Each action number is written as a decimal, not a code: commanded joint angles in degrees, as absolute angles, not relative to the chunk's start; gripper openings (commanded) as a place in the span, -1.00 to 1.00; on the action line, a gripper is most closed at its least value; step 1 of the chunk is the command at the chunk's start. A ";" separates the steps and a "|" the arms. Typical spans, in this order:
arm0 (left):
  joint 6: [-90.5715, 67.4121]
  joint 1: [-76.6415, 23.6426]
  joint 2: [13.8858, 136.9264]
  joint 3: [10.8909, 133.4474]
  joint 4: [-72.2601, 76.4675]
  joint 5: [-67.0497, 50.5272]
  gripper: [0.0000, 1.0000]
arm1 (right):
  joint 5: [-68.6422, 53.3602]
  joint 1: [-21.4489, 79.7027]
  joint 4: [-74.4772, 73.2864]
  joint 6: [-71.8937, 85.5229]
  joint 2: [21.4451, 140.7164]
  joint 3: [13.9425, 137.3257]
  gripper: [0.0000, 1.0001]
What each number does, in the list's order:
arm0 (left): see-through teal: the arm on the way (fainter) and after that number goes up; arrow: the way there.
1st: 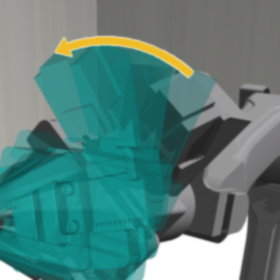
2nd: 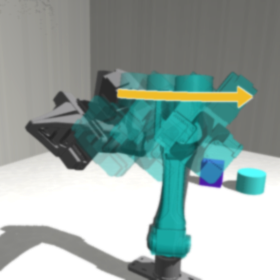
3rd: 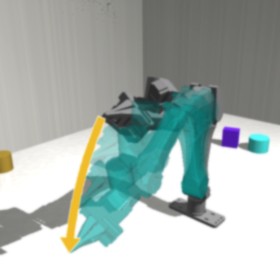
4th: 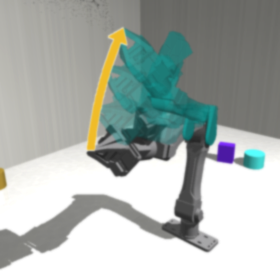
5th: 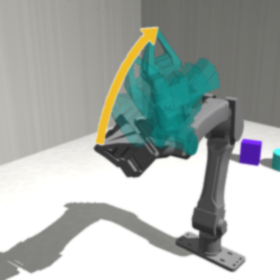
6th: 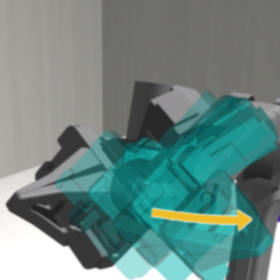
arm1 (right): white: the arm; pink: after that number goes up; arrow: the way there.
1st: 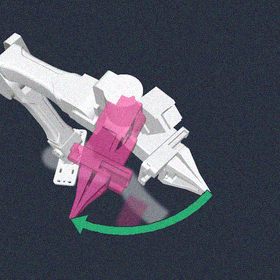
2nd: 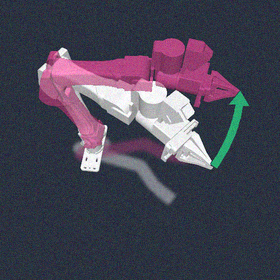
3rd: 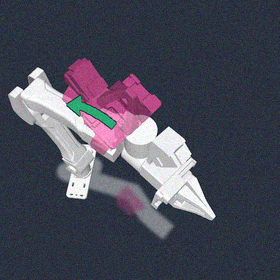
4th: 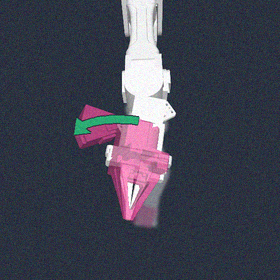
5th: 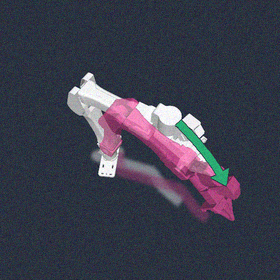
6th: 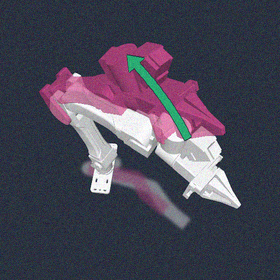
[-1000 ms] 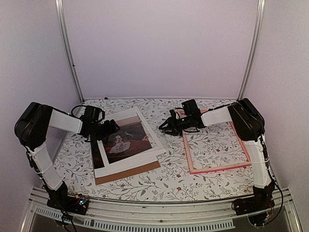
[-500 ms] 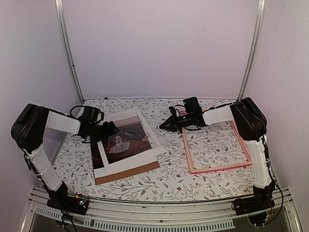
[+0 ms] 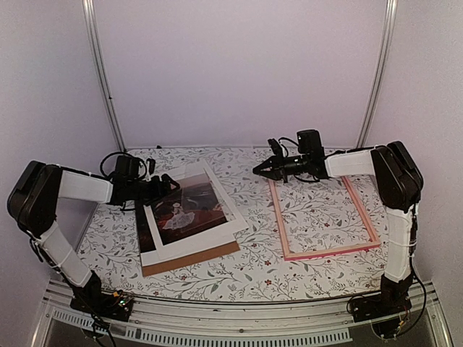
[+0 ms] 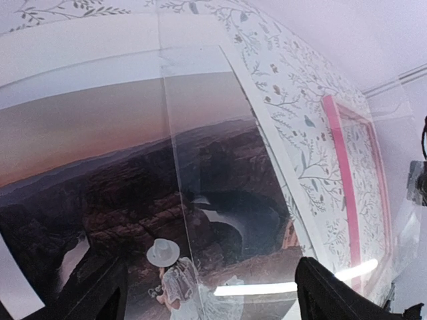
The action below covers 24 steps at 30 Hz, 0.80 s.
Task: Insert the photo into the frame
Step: Pick up the glass panel from the mat board, then pass from the right arm to the left
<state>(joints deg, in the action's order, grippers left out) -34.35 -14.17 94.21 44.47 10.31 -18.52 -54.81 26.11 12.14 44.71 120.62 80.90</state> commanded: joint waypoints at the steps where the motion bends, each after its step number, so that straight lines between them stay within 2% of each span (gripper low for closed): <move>1: -36.39 -12.69 95.12 42.80 20.07 -30.37 0.79 | -60.02 25.95 17.76 43.65 117.22 79.98 -1.00; 2: -36.90 -12.53 95.40 42.65 21.64 -32.03 0.80 | -60.64 25.85 18.14 43.68 117.04 79.98 -1.00; 5: -37.85 -12.27 96.03 42.56 24.94 -35.16 0.99 | -62.31 25.85 19.24 43.81 116.33 80.13 -1.00; 24: -43.48 -11.34 98.04 40.99 34.76 -40.84 0.99 | -69.05 25.85 26.79 49.57 110.55 82.30 -1.00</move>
<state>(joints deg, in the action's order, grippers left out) -41.08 -11.94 96.51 41.78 29.39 -37.85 -66.41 25.85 21.71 47.46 113.91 80.44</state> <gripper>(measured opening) 0.996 0.008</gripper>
